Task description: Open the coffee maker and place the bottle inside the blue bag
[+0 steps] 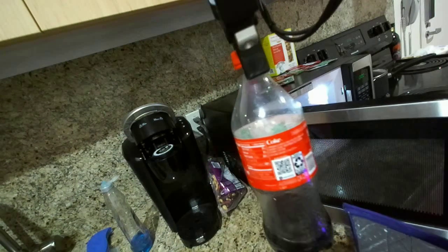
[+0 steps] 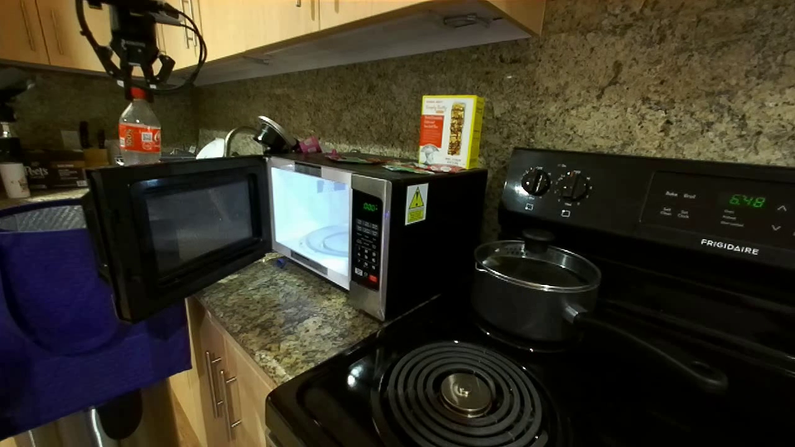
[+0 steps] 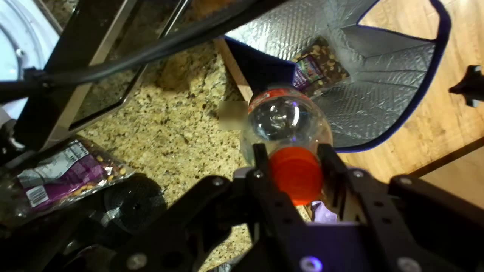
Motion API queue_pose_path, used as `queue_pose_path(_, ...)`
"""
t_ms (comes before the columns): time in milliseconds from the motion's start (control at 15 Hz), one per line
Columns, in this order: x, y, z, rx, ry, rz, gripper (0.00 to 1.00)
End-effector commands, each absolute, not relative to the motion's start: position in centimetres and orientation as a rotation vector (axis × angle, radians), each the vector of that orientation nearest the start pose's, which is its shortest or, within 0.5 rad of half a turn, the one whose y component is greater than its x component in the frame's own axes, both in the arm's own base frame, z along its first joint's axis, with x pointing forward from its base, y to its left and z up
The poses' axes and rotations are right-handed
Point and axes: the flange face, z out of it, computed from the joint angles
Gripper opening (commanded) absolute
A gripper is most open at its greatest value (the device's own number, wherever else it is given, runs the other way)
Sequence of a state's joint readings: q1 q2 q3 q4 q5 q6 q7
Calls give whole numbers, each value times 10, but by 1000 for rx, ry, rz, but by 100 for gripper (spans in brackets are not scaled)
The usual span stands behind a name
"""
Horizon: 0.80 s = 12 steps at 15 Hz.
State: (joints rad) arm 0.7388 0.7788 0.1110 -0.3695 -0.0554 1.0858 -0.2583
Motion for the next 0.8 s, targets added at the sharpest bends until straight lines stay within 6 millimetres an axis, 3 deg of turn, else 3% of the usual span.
queue_pose_path(0, 466, 466, 620, -2687, -1445, 333, 15)
queue_pose_path(333, 473, 460, 583, -2695, -1246, 600, 15)
queue_pose_path(733, 516, 454, 514, -2692, -1076, 728, 15)
